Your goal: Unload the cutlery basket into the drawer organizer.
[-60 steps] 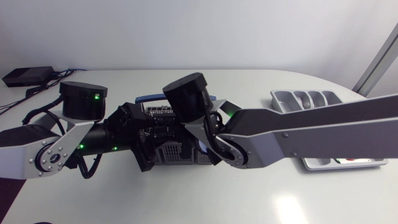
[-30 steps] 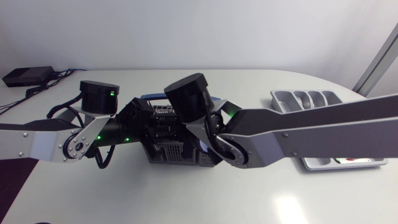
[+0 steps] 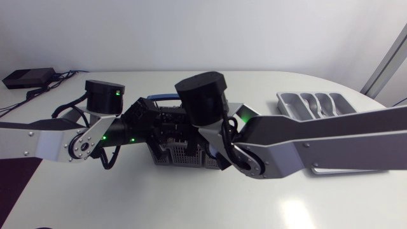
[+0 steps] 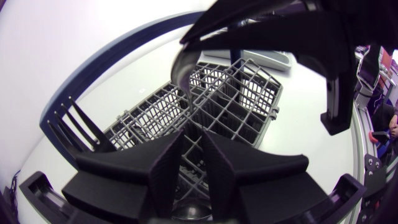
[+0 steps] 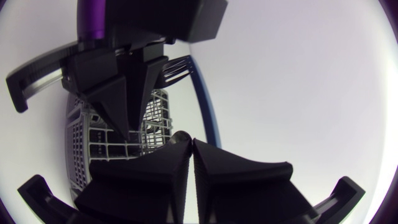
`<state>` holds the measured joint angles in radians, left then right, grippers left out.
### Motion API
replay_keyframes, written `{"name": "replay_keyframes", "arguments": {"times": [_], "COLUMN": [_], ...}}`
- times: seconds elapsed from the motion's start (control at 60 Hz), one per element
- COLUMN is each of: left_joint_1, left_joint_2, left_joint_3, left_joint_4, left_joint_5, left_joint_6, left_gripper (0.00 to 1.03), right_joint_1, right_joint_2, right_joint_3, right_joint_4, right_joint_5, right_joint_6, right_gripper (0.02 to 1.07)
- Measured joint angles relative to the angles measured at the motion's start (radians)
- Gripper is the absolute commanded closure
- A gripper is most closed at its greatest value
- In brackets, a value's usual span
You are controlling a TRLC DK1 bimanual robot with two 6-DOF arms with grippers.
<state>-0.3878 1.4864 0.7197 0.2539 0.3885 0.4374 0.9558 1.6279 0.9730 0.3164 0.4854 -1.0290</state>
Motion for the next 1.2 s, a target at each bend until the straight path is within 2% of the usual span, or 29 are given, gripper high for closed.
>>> {"name": "replay_keyframes", "arguments": {"times": [0.2, 0.417, 0.6, 0.733, 0.783, 0.867, 1.0, 1.05, 1.117, 1.2], "left_joint_1": [-0.002, -0.006, -0.009, -0.013, -0.013, -0.013, -0.013, -0.013, -0.013, -0.013], "left_joint_2": [0.002, 0.011, 0.011, 0.011, 0.011, 0.011, 0.01, 0.01, 0.01, 0.01], "left_joint_3": [0.002, 0.011, 0.012, 0.013, 0.013, 0.013, 0.013, 0.013, 0.013, 0.013], "left_joint_4": [0.0, 0.0, -0.002, -0.002, -0.002, -0.002, -0.002, -0.002, -0.002, -0.002], "left_joint_5": [-0.004, -0.023, -0.028, -0.032, -0.033, -0.035, -0.035, -0.035, -0.035, -0.035], "left_joint_6": [0.0, 0.0, 0.0, 0.0, 0.0, 0.0, 0.0, 0.0, 0.0, 0.0], "left_gripper": [0.79, 0.79, 0.79, 0.78, 0.78, 0.78, 0.78, 0.78, 0.78, 0.78], "right_joint_1": [0.035, 0.08, 0.083, 0.072, 0.062, 0.037, 0.016, 0.011, 0.005, -0.005], "right_joint_2": [-0.056, -0.112, -0.165, -0.171, -0.171, -0.171, -0.171, -0.171, -0.167, -0.153], "right_joint_3": [-0.053, -0.059, -0.059, -0.049, -0.049, -0.043, -0.027, -0.02, -0.009, 0.003], "right_joint_4": [0.081, 0.072, 0.012, -0.152, -0.191, -0.224, -0.245, -0.267, -0.303, -0.323], "right_joint_5": [0.018, 0.013, 0.012, -0.049, -0.073, -0.103, -0.134, -0.152, -0.177, -0.196], "right_joint_6": [-0.042, -0.061, -0.064, -0.016, 0.002, 0.035, 0.066, 0.078, 0.096, 0.114], "right_gripper": [0.97, 0.97, 0.96, 0.93, 0.88, 0.67, 0.66, 0.59, 0.54, 0.55]}}
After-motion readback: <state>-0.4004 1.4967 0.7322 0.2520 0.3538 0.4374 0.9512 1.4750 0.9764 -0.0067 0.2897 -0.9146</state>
